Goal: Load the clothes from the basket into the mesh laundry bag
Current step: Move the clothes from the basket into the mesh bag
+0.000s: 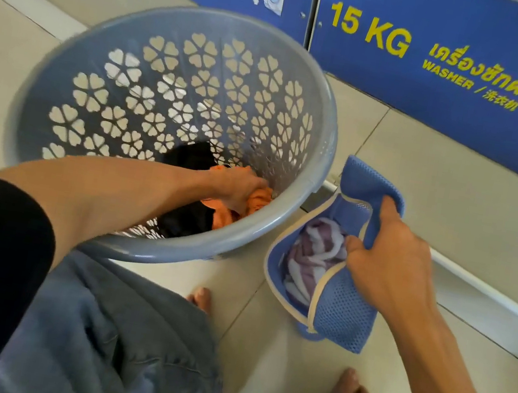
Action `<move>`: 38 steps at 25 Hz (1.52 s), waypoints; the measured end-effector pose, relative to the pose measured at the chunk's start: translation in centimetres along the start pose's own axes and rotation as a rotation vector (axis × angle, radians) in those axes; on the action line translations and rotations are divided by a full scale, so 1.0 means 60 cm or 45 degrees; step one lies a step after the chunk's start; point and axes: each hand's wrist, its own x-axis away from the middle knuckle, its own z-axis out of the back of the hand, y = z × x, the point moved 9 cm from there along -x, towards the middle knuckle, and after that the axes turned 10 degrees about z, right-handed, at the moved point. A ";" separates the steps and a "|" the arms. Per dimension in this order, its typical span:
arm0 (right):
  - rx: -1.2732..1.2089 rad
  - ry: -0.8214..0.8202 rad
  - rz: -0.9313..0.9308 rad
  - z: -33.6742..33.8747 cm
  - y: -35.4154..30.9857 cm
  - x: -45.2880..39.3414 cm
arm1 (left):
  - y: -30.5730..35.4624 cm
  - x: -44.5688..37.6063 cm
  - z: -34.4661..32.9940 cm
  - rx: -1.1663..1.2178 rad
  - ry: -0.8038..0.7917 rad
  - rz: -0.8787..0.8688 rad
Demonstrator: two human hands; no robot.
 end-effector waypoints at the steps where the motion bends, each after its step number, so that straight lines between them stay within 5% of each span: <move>1: -0.012 -0.002 -0.008 0.001 0.002 0.002 | -0.008 0.020 0.023 0.101 0.022 0.023; 10: -0.099 0.008 -0.095 0.013 0.031 0.038 | -0.057 0.290 0.286 1.318 0.359 0.231; 13: -0.129 0.018 -0.090 0.022 0.031 0.048 | -0.063 0.370 0.330 1.753 0.476 0.185; 16: -0.127 0.022 -0.086 0.028 0.031 0.056 | -0.041 0.428 0.354 2.148 0.344 -0.022; 18: -0.130 0.030 -0.095 0.031 0.032 0.059 | -0.008 0.447 0.356 2.163 0.208 -0.142; 21: -0.138 0.039 -0.109 0.037 0.034 0.065 | 0.047 0.429 0.303 1.897 0.024 -0.021; 25: -0.144 0.056 -0.108 0.045 0.032 0.072 | 0.080 0.377 0.265 1.576 0.060 0.105; 30: -0.122 0.043 -0.075 0.051 0.029 0.075 | 0.090 0.355 0.235 1.808 -0.263 0.086; 38: -0.089 -0.008 -0.047 0.055 0.014 0.080 | 0.058 0.348 0.192 2.005 -0.306 0.075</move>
